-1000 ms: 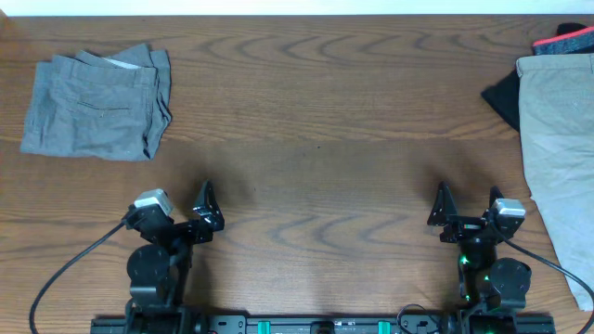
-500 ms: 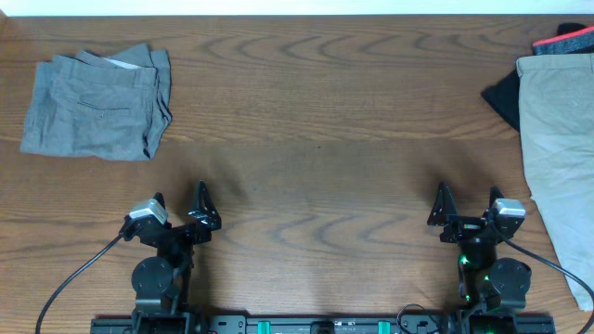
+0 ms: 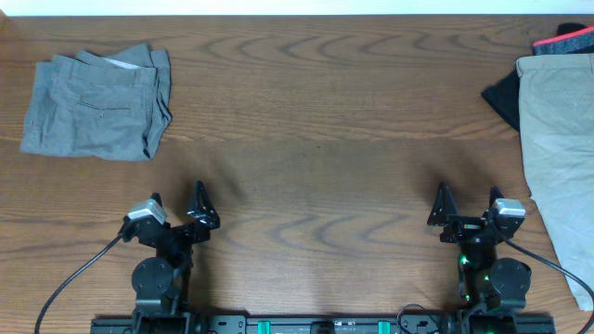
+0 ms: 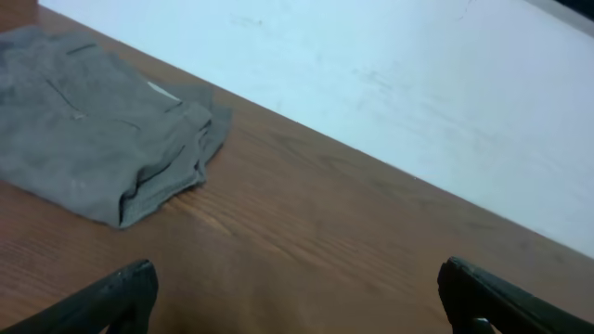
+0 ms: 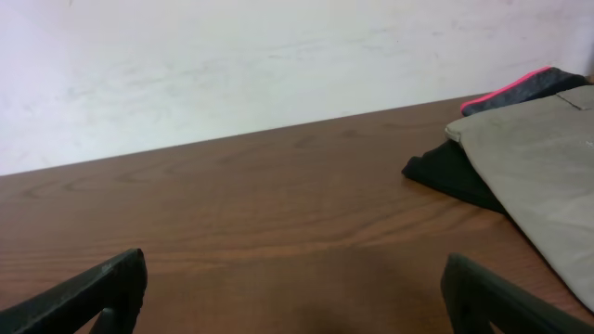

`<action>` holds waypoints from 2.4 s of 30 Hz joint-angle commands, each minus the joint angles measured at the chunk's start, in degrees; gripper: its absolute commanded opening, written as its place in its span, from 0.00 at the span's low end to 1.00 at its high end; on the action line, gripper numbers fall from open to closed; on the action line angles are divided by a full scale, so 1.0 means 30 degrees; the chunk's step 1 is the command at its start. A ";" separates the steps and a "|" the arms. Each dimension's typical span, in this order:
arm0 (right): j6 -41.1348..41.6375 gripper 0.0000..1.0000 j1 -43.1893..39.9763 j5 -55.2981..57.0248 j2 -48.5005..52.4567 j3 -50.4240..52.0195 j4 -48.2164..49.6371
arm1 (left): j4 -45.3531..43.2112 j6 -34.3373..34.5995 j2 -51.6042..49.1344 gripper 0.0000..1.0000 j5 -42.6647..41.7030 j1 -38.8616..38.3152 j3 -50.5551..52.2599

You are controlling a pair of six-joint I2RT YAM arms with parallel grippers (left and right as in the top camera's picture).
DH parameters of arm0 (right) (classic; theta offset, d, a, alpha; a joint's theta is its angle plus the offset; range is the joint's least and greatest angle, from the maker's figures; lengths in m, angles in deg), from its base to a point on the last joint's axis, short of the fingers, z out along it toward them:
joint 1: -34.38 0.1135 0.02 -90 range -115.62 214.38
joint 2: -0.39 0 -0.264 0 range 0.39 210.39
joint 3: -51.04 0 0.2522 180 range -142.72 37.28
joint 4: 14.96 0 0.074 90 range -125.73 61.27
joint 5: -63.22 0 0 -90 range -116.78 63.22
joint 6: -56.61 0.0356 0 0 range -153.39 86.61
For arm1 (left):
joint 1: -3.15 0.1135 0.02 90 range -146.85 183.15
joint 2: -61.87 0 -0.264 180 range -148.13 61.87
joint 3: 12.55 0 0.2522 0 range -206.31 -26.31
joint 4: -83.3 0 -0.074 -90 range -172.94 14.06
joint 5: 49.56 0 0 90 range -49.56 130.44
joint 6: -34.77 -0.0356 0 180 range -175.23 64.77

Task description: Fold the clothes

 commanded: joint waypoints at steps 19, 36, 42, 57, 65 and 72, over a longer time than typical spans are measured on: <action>-0.0270 0.99 -0.0204 0.0138 -0.0124 0.0058 -0.0058 | 0.0488 -0.4772 0.0175 0.98 -0.0699 0.0729 0.0532; -0.0270 0.99 -0.0204 0.0146 -0.0124 0.0058 -0.0058 | 0.0488 -0.4772 0.0131 0.98 -0.0692 0.0736 0.0532; -0.0270 0.99 -0.0204 0.0138 -0.0124 0.0058 -0.0066 | 0.0488 -0.4772 0.0131 0.98 -0.0699 0.0736 0.0532; -0.0270 0.99 -0.0197 0.0146 -0.0124 0.0058 -0.0058 | 0.0488 -0.4772 0.0131 0.98 -0.0699 0.0736 0.0532; -0.0270 0.99 -0.0204 0.0138 -0.0124 0.0058 -0.0066 | 0.0488 -0.4772 0.0131 0.98 -0.0692 0.0736 0.0532; -0.0277 0.99 -0.0197 0.0146 -0.0124 0.0058 -0.0058 | 0.0488 -0.4772 0.0131 0.98 -0.0699 0.0736 0.0532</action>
